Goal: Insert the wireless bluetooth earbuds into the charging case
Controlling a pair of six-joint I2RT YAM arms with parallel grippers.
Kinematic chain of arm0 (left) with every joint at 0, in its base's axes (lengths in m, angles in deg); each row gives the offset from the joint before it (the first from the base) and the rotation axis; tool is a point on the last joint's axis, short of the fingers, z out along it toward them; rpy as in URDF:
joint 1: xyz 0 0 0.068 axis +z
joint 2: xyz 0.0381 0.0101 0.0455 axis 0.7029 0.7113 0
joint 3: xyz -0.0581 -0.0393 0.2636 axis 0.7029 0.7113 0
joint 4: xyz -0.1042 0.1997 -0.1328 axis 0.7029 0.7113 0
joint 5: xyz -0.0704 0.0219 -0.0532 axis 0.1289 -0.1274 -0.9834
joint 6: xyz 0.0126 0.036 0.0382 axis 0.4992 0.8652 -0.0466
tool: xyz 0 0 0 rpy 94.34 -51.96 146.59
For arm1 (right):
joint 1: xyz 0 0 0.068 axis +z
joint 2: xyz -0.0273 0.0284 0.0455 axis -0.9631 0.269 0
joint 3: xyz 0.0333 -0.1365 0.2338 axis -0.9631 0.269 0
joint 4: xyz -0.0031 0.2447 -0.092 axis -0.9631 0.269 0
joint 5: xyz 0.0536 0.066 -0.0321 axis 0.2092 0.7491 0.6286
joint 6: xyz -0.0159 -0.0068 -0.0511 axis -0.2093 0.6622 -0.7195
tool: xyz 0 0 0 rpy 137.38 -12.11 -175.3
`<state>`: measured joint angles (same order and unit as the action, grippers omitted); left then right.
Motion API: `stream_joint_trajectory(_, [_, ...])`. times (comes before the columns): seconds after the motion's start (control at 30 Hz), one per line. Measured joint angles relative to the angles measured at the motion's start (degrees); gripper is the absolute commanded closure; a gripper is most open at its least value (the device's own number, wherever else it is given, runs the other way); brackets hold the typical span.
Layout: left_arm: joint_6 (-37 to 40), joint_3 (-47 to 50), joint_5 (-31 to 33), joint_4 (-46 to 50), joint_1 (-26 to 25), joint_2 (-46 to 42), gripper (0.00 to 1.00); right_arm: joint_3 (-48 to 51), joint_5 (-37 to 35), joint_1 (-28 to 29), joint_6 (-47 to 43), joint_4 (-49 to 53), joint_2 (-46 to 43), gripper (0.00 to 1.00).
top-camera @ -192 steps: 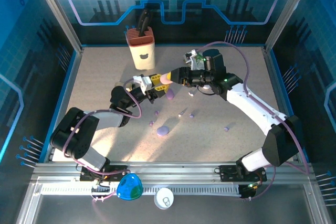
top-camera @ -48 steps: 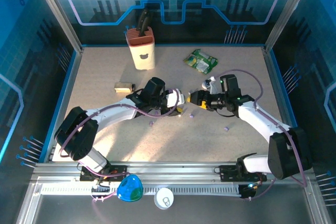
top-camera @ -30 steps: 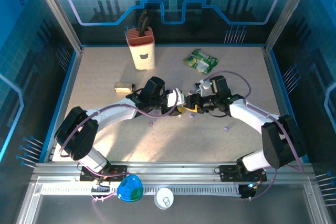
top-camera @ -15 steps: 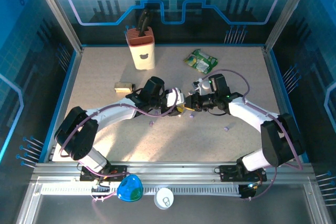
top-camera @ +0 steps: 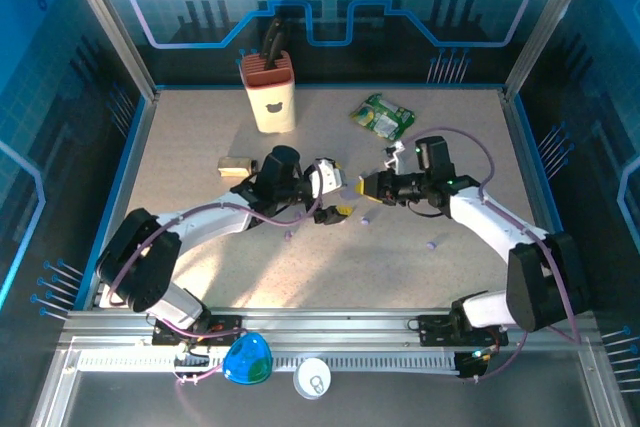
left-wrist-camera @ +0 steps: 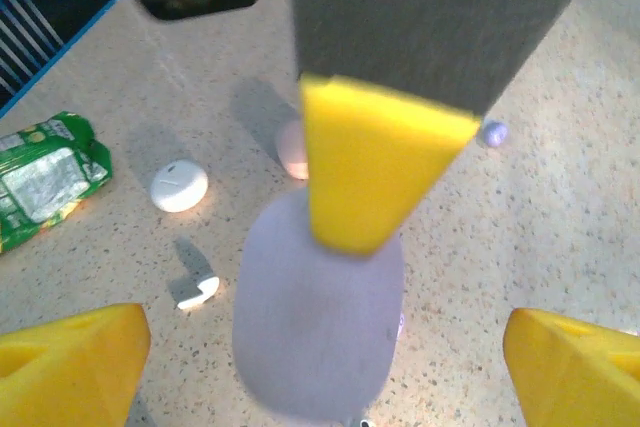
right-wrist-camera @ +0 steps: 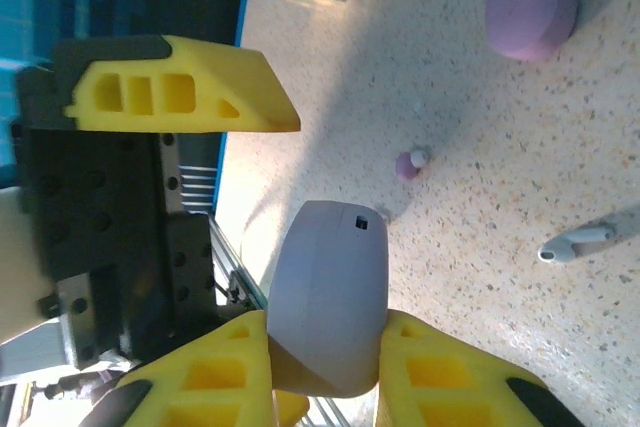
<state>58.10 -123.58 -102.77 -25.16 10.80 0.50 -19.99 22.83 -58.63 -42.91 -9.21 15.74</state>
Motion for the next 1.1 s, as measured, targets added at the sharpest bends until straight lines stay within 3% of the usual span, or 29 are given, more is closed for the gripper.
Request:
stream_joint_trajectory(0.13, [-5.05,3.04,-1.79,-8.55,1.25,-0.85,0.01,2.21,3.72,-2.62,4.31,-4.31,-2.91,0.85])
stream_joint_trajectory(0.53, [-17.35,3.48,-7.78,-29.66,1.90,-1.88,0.01,9.60,10.12,-4.63,28.87,-28.85,-10.14,0.86])
stream_joint_trajectory(0.83, [-22.69,3.48,-11.65,-38.71,1.99,-1.70,0.04,13.03,10.82,-4.72,46.99,-48.06,-10.71,0.87])
stream_joint_trajectory(1.1, [-25.83,3.48,-13.84,-44.70,2.01,1.33,0.12,13.11,10.80,-4.72,55.89,-57.66,-10.84,0.87])
